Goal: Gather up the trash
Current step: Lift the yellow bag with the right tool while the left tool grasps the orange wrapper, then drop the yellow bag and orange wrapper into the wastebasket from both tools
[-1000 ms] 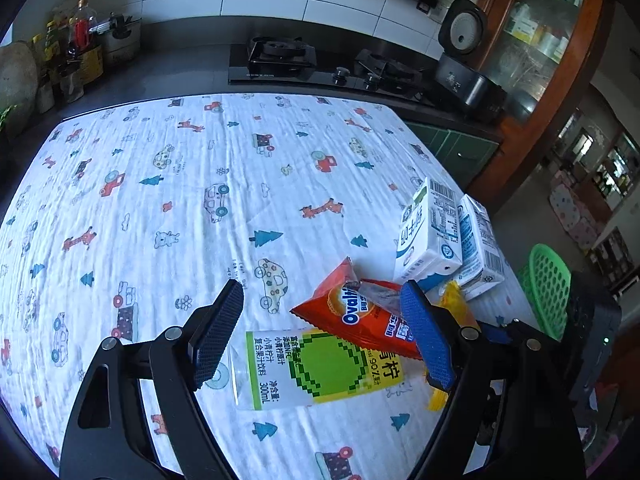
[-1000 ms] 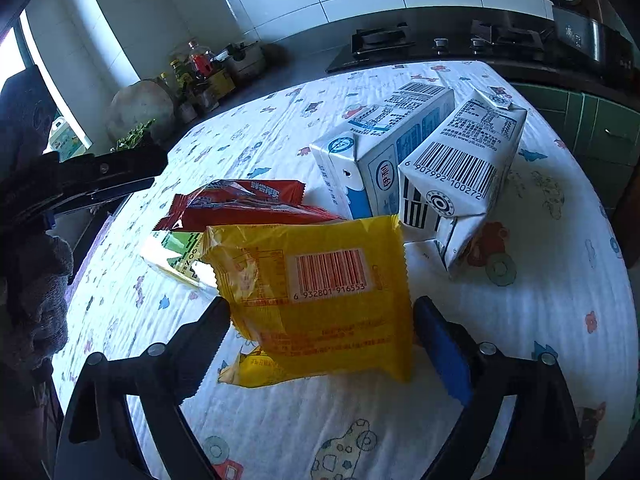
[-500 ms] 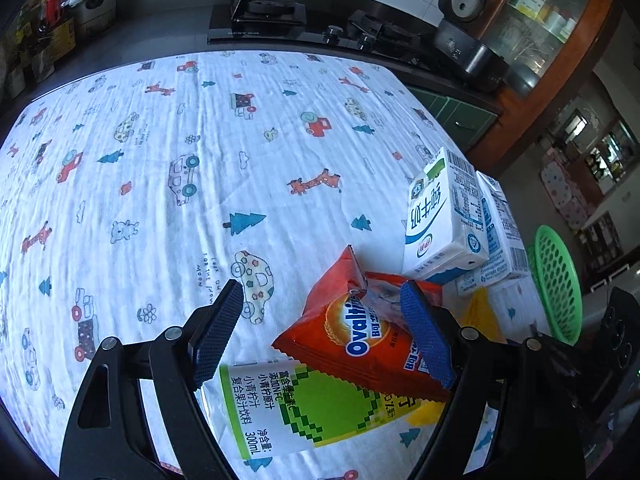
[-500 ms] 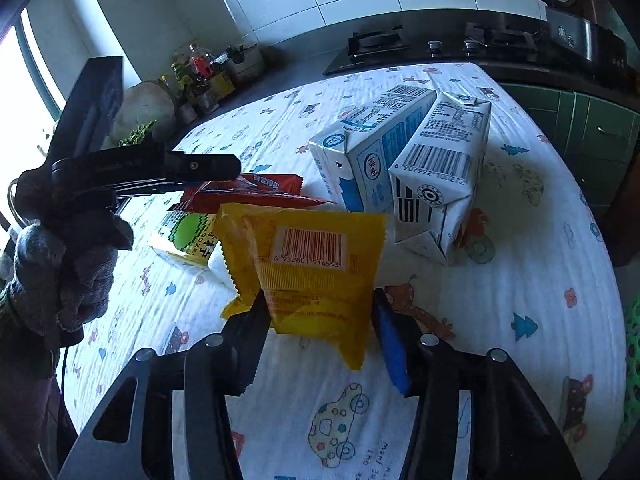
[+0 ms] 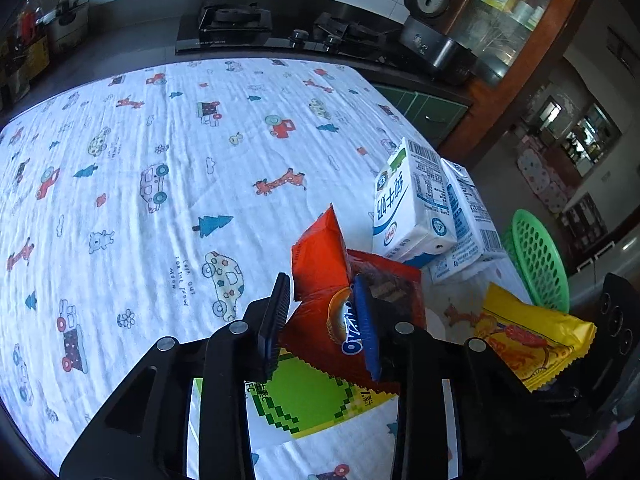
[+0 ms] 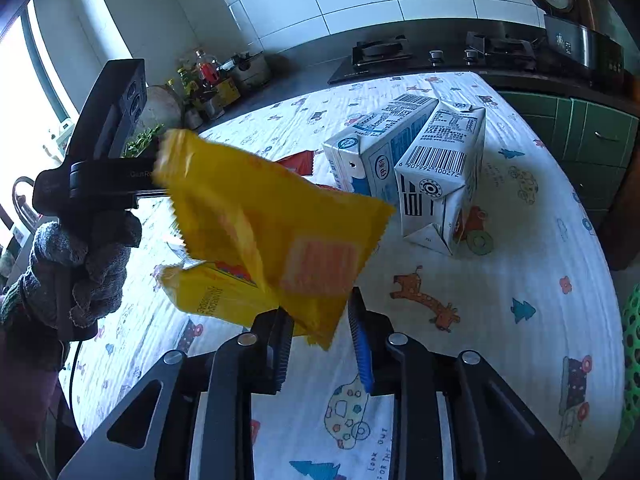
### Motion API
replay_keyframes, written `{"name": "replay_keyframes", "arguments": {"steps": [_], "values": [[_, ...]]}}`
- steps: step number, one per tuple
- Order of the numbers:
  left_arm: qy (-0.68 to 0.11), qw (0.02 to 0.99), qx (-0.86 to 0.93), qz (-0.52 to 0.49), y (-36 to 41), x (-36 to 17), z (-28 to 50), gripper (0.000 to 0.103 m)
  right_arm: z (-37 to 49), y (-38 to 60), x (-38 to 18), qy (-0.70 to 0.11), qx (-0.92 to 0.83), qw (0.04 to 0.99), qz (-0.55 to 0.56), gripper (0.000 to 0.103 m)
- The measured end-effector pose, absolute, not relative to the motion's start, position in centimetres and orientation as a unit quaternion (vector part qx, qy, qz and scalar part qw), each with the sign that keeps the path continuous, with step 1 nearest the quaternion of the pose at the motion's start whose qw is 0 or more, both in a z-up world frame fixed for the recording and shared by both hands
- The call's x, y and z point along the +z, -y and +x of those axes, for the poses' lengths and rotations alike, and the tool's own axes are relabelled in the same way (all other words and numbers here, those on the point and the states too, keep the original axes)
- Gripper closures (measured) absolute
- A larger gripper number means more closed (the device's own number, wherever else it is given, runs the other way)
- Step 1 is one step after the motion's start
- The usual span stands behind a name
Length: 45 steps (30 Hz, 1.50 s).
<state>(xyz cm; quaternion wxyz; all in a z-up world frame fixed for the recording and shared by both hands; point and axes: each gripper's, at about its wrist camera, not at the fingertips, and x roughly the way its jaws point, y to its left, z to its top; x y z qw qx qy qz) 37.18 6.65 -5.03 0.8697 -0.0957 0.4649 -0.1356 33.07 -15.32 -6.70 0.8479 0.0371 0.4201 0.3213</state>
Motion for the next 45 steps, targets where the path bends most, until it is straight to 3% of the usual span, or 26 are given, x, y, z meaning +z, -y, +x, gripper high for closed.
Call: {"name": "replay_keyframes", "arguments": {"steps": [19,34,40,42,45], "values": [[-0.400,0.898,-0.176,-0.061,-2.5,0.5,30.4,0.076,27.8,22.2,-4.0,-0.388,0.272,0.880,0.035,0.083],[-0.398,0.874,-0.276,-0.032,11.3,1.2,30.5,0.076,27.1,41.2,-4.3,-0.400,0.071,0.912,0.052,0.082],[-0.407,0.863,-0.299,-0.024,16.5,0.8,32.0,0.076,28.5,47.9,-5.8,-0.419,0.001,0.905,0.079,0.076],[-0.411,0.859,-0.305,-0.022,18.0,0.7,32.5,0.076,29.3,49.1,-6.4,-0.421,-0.016,0.903,0.087,0.063],[-0.417,0.854,-0.312,-0.017,20.1,0.5,33.1,0.076,30.0,50.7,-7.4,-0.425,-0.033,0.898,0.103,0.056]]}}
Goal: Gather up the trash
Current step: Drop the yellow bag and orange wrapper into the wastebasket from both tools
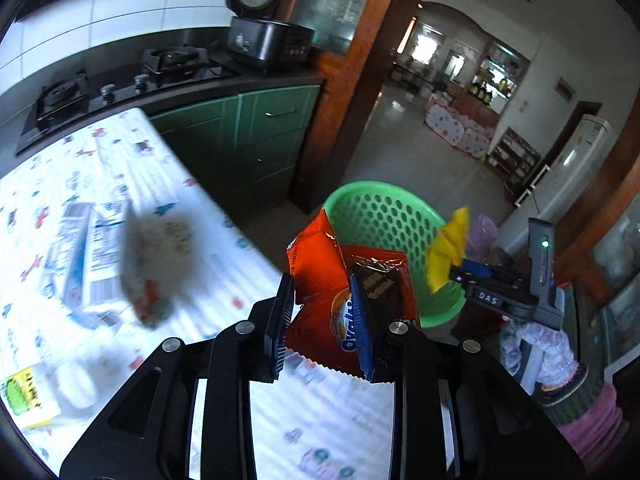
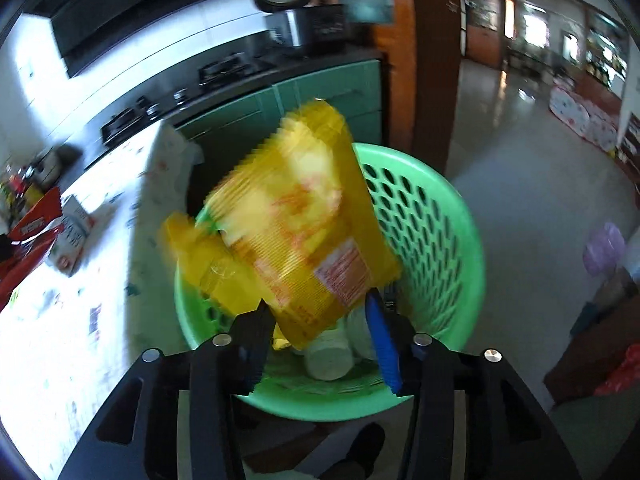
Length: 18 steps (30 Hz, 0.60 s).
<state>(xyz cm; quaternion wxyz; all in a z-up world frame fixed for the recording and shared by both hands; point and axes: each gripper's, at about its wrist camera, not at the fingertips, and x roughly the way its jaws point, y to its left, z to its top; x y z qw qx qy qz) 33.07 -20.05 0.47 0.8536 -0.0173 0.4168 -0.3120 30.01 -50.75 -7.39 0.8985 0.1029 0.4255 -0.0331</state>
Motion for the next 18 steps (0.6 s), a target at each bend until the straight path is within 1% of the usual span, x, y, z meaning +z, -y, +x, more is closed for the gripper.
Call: {"name": "replay_keyframes", "arguments": {"steps": [2,4,7,10,13,15,18], "values": [[-0.421,0.850,-0.316,-0.014,21.4,0.2,33.4,0.076,30.2,51.6,-8.0,-0.429,-0.038,0.896,0.111,0.053],[-0.426,0.846,-0.320,-0.009,22.9,-0.2,33.8,0.076,30.1,52.0,-8.4,-0.429,-0.040,0.895,0.114,0.048],[-0.433,0.841,-0.325,-0.003,24.9,-0.7,34.4,0.076,30.3,52.7,-8.4,-0.426,-0.041,0.896,0.120,0.047],[-0.437,0.837,-0.329,0.002,26.6,-1.3,34.9,0.076,30.5,53.5,-8.4,-0.423,-0.038,0.897,0.126,0.042],[-0.443,0.833,-0.332,0.000,27.9,-2.0,35.4,0.076,29.7,53.8,-8.2,-0.416,-0.034,0.900,0.126,0.041],[-0.448,0.829,-0.336,0.000,29.0,-2.4,35.8,0.075,29.1,53.9,-7.9,-0.410,-0.031,0.903,0.126,0.037],[-0.453,0.825,-0.337,0.007,30.7,-3.2,36.2,0.075,28.0,53.9,-7.4,-0.401,-0.025,0.907,0.129,0.035]]}}
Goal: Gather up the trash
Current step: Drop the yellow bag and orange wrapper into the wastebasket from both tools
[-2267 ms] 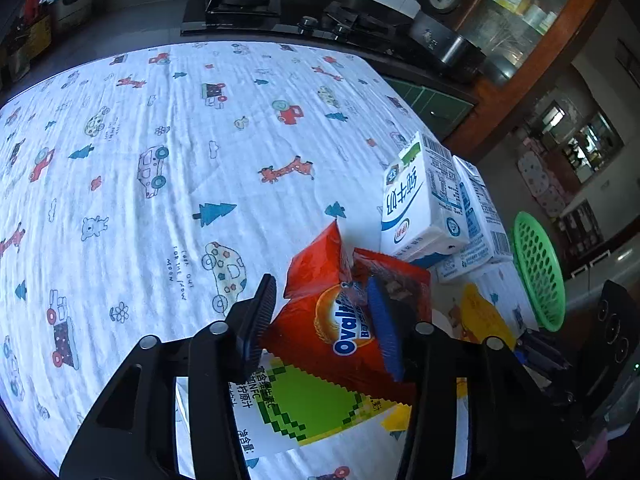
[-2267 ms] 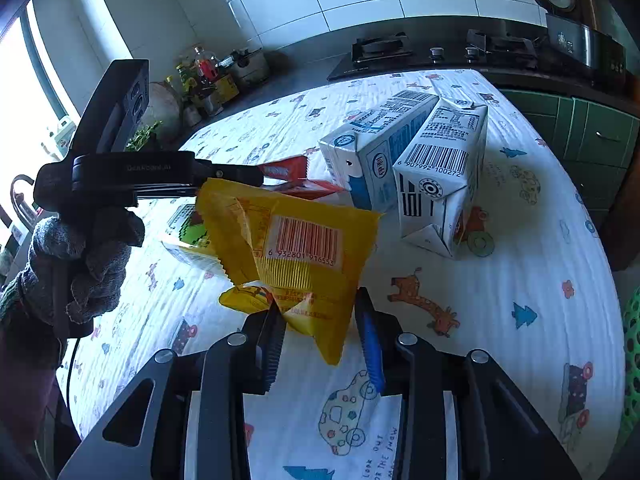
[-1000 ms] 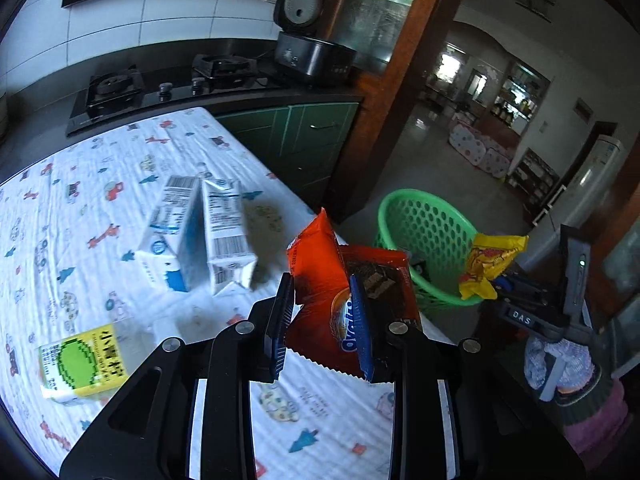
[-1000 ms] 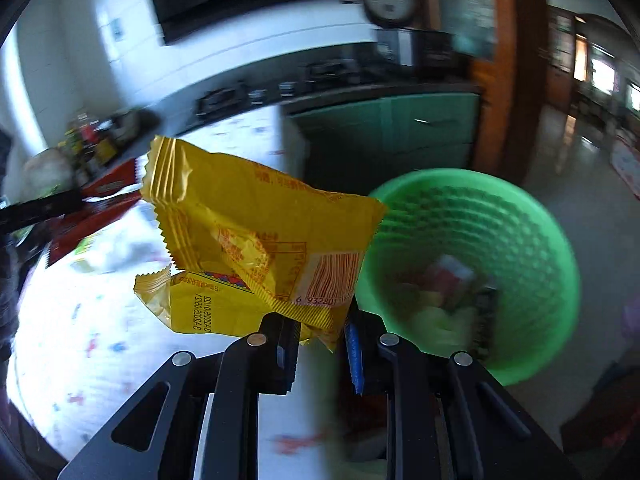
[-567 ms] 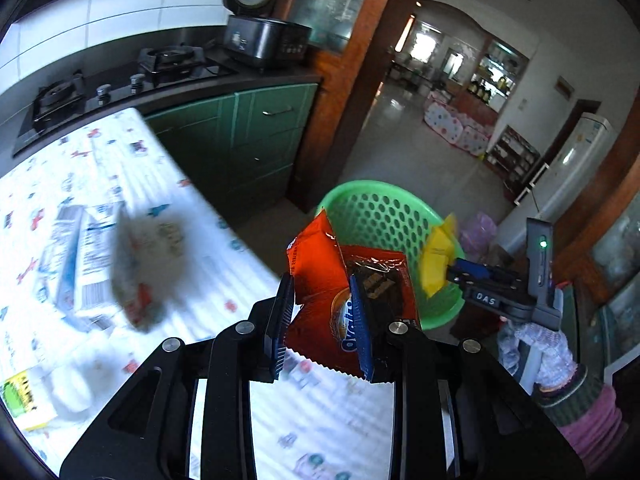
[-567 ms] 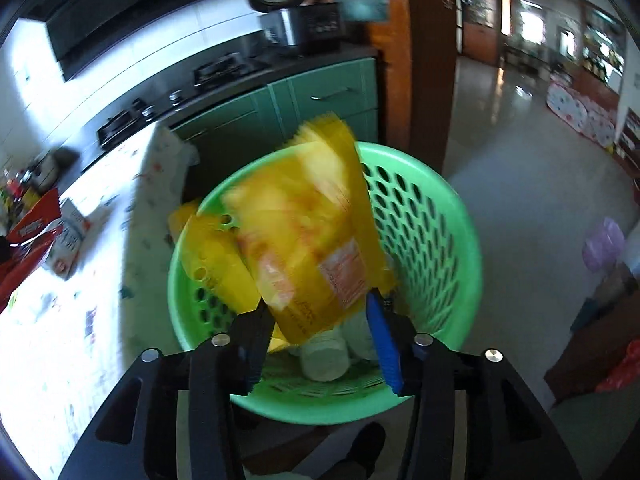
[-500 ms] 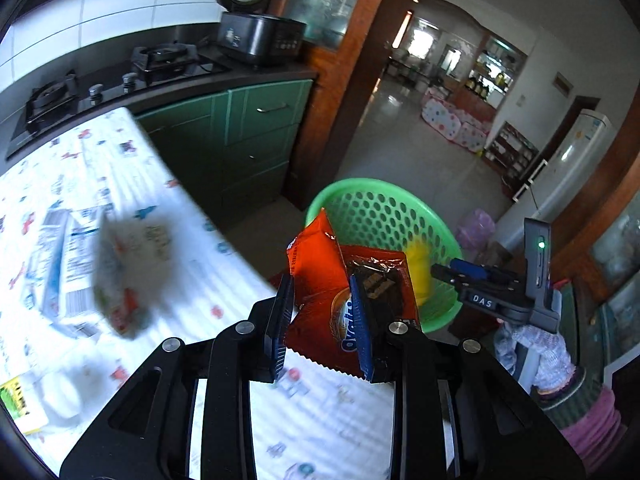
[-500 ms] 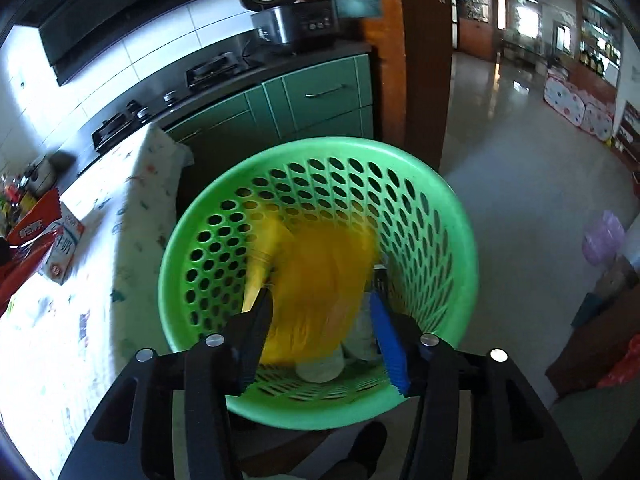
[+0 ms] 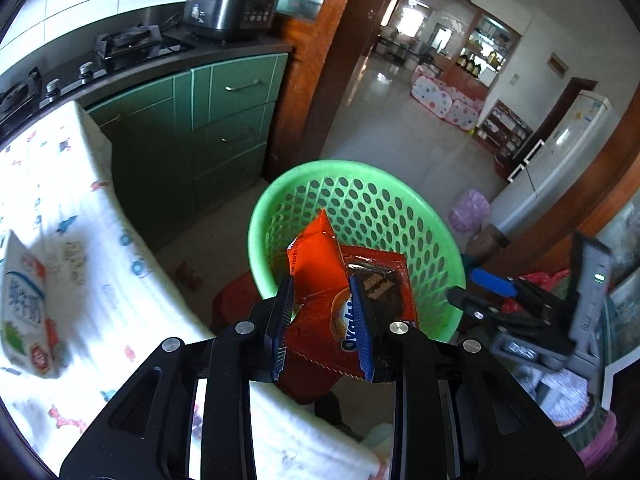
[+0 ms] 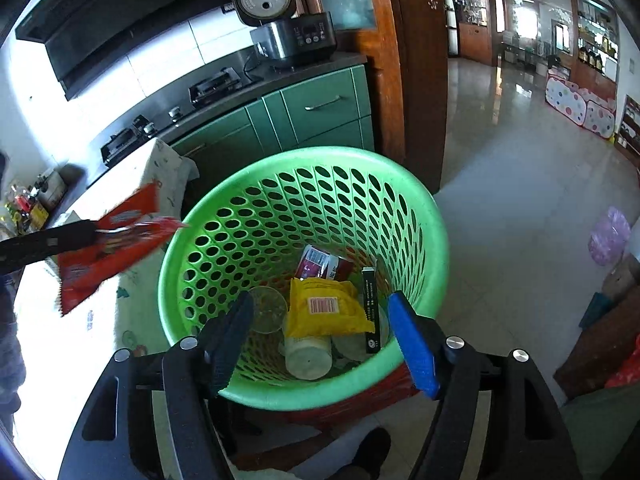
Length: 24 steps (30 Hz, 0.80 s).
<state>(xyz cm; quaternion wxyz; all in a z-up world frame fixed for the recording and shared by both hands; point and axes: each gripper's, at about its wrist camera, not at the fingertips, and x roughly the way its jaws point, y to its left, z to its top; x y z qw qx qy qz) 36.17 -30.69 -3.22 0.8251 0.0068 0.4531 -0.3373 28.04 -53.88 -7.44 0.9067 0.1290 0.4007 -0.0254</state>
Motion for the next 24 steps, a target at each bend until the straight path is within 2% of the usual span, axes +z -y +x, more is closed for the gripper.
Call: {"name": "replay_keyframes", "arguments": {"steps": [5,12,14,16,24], "values": [[-0.458,0.821,-0.341,0.022,33.1,-4.6,36.5,0.074,26.3,53.8,-6.8,-0.389,-0.018,0.911,0.134,0.032],[-0.461,0.821,-0.335,0.029,35.0,-6.0,37.2,0.070,25.2,53.5,-6.9,-0.388,-0.009,0.912,0.135,0.032],[-0.463,0.821,-0.331,0.029,35.1,-6.2,37.3,0.056,25.1,53.4,-7.1,-0.389,-0.007,0.911,0.137,0.032],[-0.459,0.824,-0.331,0.029,35.1,-6.2,37.1,0.047,25.1,53.4,-7.1,-0.390,-0.005,0.911,0.138,0.032],[-0.438,0.841,-0.314,0.052,33.8,-5.2,35.8,0.037,24.7,52.5,-6.9,-0.388,0.004,0.911,0.138,0.032]]}}
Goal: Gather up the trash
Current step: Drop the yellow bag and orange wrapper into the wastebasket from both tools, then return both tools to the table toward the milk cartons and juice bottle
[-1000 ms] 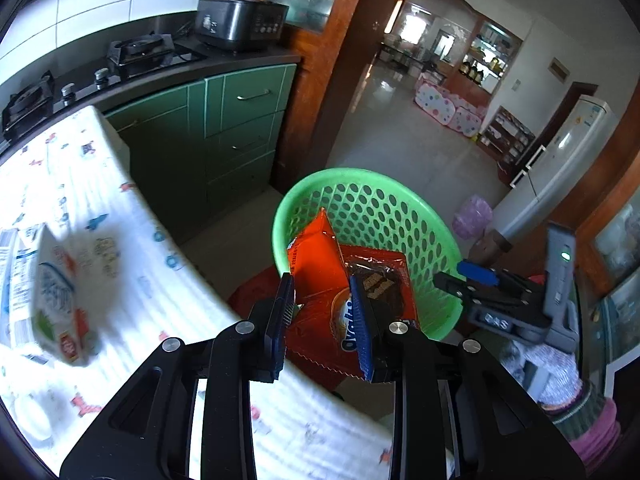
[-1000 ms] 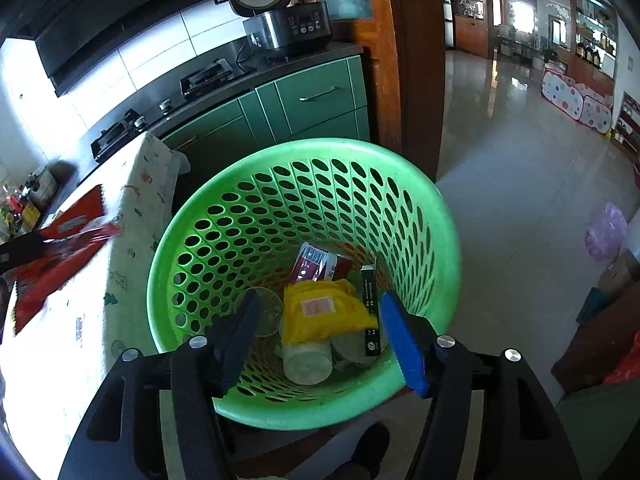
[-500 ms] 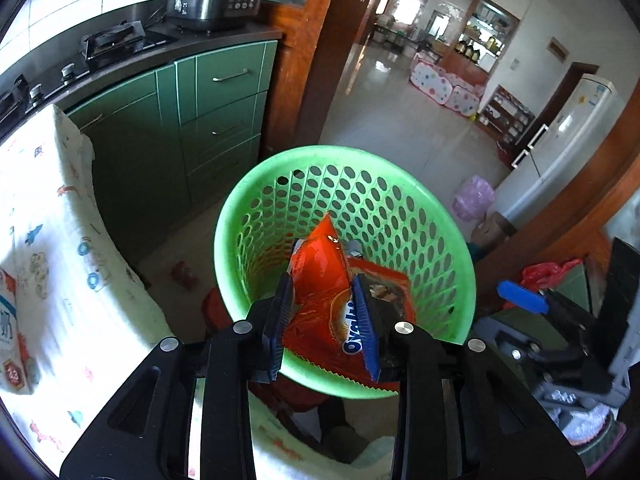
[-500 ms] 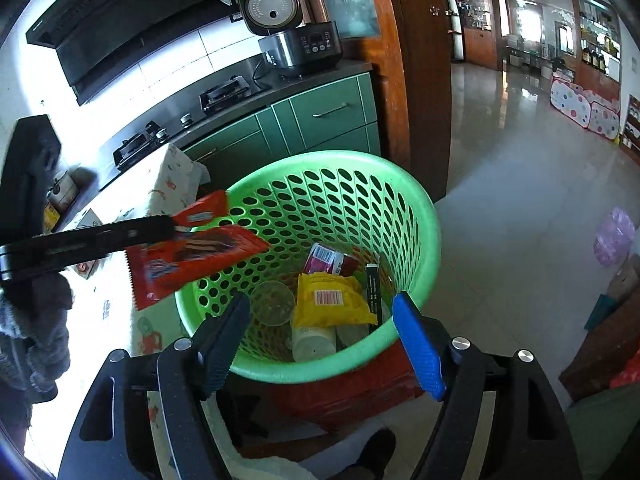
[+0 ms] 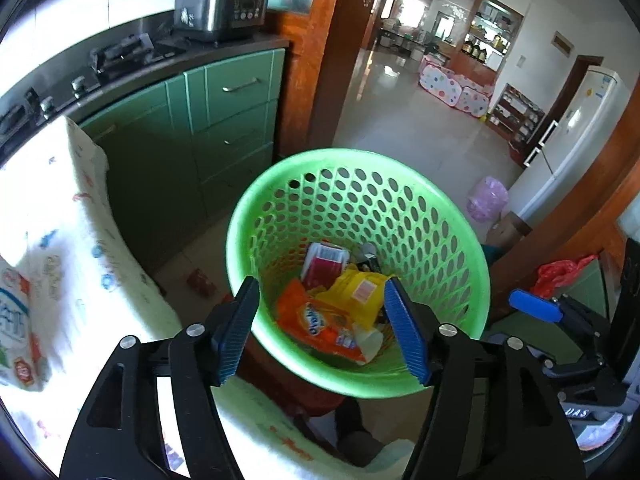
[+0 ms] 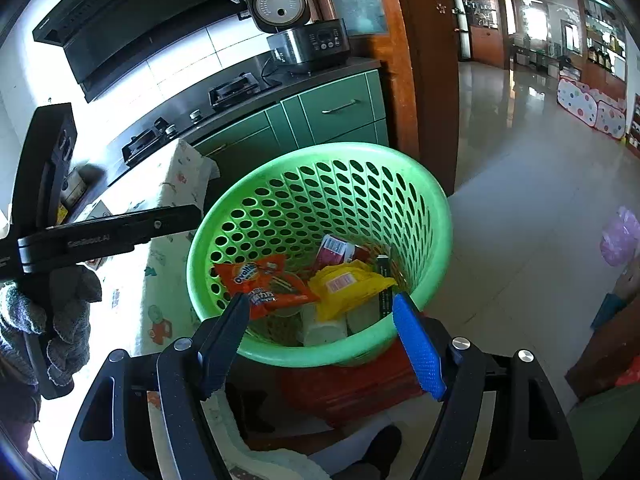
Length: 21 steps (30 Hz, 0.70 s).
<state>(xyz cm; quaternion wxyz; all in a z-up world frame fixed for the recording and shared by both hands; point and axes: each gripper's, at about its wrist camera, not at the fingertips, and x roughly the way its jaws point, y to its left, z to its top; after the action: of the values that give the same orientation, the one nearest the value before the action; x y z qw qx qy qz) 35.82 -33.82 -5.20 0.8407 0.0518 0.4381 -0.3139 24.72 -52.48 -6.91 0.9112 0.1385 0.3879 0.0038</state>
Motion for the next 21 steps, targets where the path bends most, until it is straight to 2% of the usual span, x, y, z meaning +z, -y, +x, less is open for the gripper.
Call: {"name": "replay_keyframes", "arguments": {"steps": [12,21], "values": [[-0.407,0.865,-0.287,0.056,27.5,-2.5,32.3,0.031,23.8,48.6,-5.4,-0.374,0.033,0.918,0.129,0.029],[-0.383,0.887,-0.254,0.054,21.2,-0.7,29.6,0.025,23.3,44.2,-3.9,-0.363,0.063,0.924,0.101,0.024]]}}
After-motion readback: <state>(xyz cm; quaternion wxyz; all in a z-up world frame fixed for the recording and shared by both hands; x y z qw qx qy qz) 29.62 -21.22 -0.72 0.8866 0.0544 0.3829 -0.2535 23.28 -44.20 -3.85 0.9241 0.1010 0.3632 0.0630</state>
